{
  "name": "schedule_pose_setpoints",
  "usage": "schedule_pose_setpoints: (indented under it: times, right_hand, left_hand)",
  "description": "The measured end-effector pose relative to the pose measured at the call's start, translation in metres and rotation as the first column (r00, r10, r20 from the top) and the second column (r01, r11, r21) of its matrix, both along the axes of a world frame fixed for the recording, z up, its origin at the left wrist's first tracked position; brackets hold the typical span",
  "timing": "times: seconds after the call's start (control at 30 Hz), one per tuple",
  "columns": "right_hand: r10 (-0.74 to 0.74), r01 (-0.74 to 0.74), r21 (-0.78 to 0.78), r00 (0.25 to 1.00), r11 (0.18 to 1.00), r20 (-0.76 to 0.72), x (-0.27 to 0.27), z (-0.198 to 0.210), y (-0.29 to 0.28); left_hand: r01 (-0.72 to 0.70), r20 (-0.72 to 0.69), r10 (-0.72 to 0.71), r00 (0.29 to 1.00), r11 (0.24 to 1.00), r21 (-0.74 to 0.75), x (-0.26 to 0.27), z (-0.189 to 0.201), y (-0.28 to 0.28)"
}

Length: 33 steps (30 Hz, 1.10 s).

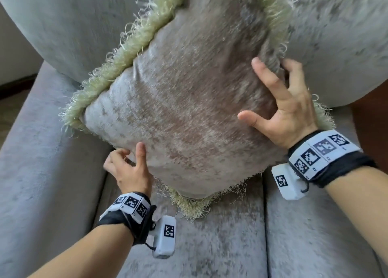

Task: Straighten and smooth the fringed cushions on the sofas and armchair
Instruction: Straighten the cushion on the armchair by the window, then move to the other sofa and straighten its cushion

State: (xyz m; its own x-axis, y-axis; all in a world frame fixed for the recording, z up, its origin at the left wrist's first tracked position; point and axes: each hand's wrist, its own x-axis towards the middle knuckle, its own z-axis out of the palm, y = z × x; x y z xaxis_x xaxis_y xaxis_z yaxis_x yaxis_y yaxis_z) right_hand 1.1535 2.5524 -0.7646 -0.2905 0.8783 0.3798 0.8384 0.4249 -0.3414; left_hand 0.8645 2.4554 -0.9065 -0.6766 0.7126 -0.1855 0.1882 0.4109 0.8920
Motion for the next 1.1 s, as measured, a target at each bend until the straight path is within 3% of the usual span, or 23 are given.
schedule_pose_setpoints:
  times: [0.07,0.17,0.23,0.3,0.37,0.43,0.53,0.63,0.8,0.93,1.1]
  right_hand:
    - [-0.035,0.035,0.020,0.999,0.999,-0.004,0.007,0.011,-0.012]
    - [-0.102,0.103,0.072,0.995,0.992,-0.015,0.016,0.038,-0.031]
    - [-0.145,0.145,0.008,0.989,0.989,-0.014,0.018,0.064,-0.048]
    - [-0.222,0.230,-0.165,0.973,0.959,0.068,0.023,0.097,-0.068]
    - [-0.264,0.327,-0.360,0.941,0.874,0.213,0.032,0.131,-0.089]
    - [-0.277,0.400,-0.484,0.910,0.778,0.308,0.048,0.167,-0.114]
    - [-0.380,0.519,-0.518,0.854,0.680,0.357,0.078,0.229,-0.166]
    - [-0.509,0.651,-0.465,0.759,0.600,0.406,0.110,0.296,-0.229]
    - [-0.729,0.819,-0.388,0.561,0.422,0.392,0.163,0.388,-0.350]
    - [-0.827,0.908,-0.342,0.378,0.243,0.415,0.203,0.442,-0.470]
    - [-0.907,0.954,-0.298,0.098,-0.031,0.409,0.241,0.487,-0.623]
  left_hand:
    - [0.020,-0.078,-0.017,0.997,0.999,0.038,-0.005,0.025,0.000]
    - [0.202,-0.235,-0.182,0.955,0.977,0.066,-0.008,0.083,0.012]
    - [0.389,-0.314,-0.349,0.883,0.919,0.071,0.001,0.129,0.022]
    - [0.574,-0.376,-0.517,0.769,0.817,0.052,0.022,0.183,0.030]
    - [0.746,-0.476,-0.658,0.583,0.666,-0.007,0.047,0.228,0.036]
    - [0.876,-0.564,-0.757,0.330,0.469,-0.117,0.075,0.274,0.039]
    - [0.943,-0.554,-0.831,-0.056,0.138,-0.303,0.123,0.338,0.035]
    - [0.904,-0.512,-0.796,-0.323,-0.098,-0.417,0.178,0.402,0.016]
    - [0.817,-0.542,-0.622,-0.565,-0.330,-0.472,0.286,0.499,-0.047]
    - [0.721,-0.603,-0.408,-0.686,-0.494,-0.486,0.374,0.567,-0.131]
    - [0.590,-0.652,-0.199,-0.731,-0.665,-0.459,0.479,0.630,-0.257]
